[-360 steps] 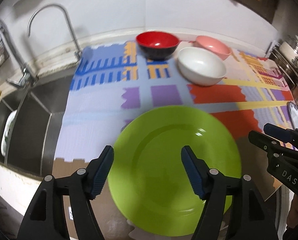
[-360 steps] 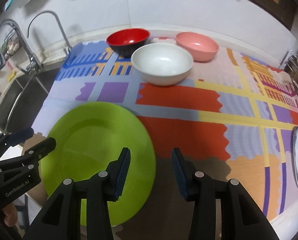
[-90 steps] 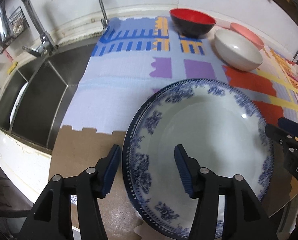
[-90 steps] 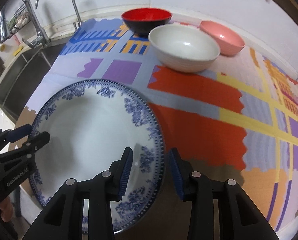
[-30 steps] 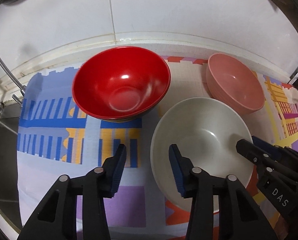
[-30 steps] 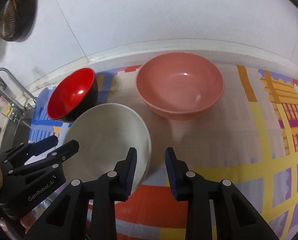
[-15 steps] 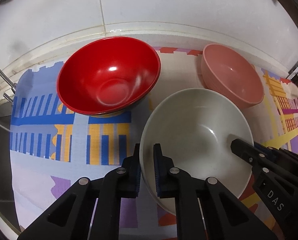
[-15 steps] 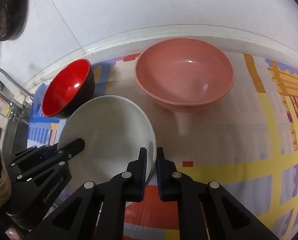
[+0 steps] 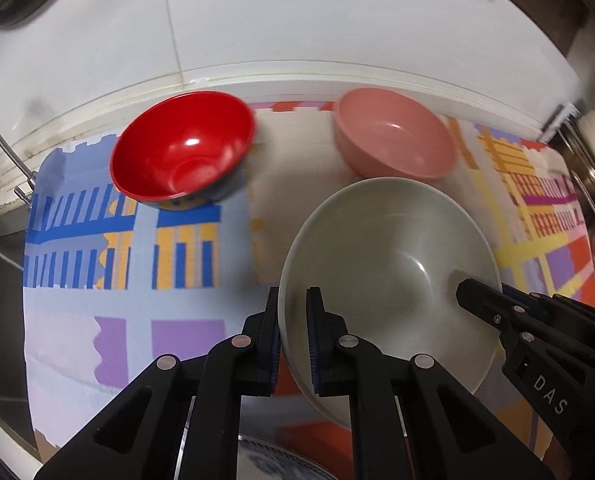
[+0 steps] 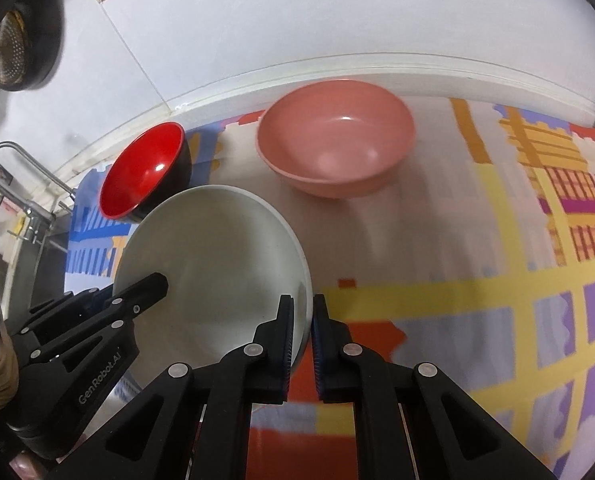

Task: Organize plates and bowls
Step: 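Carry the white bowl with both grippers beside the plate stack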

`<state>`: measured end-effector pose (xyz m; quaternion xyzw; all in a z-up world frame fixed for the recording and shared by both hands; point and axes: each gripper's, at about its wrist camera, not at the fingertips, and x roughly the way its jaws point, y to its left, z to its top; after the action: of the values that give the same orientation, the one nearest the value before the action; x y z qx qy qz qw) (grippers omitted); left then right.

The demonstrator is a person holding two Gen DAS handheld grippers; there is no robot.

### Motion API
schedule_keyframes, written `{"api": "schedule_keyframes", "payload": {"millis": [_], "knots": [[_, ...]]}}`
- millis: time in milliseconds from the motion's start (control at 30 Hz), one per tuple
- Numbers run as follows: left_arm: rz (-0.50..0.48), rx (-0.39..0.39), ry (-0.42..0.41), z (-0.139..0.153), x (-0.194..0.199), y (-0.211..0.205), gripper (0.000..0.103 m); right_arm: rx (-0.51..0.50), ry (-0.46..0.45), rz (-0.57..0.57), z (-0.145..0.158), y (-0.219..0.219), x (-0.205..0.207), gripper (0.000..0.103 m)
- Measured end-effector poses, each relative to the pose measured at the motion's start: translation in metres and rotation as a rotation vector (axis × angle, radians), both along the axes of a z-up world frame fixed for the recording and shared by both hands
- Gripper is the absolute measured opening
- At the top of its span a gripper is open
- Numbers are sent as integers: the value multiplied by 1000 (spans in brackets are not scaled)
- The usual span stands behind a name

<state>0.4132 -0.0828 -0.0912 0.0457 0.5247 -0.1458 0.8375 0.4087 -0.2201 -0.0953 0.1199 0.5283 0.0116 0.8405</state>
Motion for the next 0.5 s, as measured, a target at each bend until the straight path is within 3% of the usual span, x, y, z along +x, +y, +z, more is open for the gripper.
{"api": "schedule_keyframes", "payload": {"millis": [500], "knots": [[-116,-31,-11,19,-73,-41,13,-42,-59,-88,37,-37,-84,10]]}}
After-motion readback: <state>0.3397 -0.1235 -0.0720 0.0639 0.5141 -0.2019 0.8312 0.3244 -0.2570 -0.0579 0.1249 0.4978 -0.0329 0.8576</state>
